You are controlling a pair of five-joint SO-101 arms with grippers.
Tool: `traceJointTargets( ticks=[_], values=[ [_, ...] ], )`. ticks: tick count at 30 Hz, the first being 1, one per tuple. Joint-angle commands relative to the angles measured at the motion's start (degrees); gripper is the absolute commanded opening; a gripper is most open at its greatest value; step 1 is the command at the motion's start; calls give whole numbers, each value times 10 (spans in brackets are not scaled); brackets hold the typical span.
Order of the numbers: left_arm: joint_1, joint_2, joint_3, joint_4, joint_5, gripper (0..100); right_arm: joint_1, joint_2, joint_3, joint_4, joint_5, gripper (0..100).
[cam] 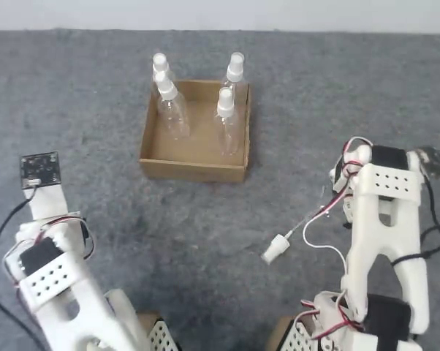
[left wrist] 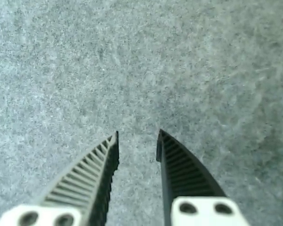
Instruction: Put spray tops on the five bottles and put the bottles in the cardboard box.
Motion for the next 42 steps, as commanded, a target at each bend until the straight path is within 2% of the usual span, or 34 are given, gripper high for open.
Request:
traceJointTargets(
  ticks=[1, 9, 16, 30, 34, 37, 42],
  values=[
    [0, -18, -3, -13, 4, 124, 29, -27, 26, -55, -35, 74],
    [0, -18, 12, -47, 4, 124, 72, -27, 93, -120, -71, 90],
    [0, -18, 12, -47, 4, 124, 70, -27, 108, -124, -72, 321],
    [0, -18, 12, -46, 4, 124, 69, -54, 76, -109, -69, 329],
    [0, -18, 12, -47, 4, 123, 64, -84, 38, -65, -10, 330],
    [0, -18, 12, -47, 4, 123, 63, -102, 6, -32, 0, 330],
    [0, -18, 13, -47, 4, 123, 63, -112, -34, 31, 86, 330]
  ],
)
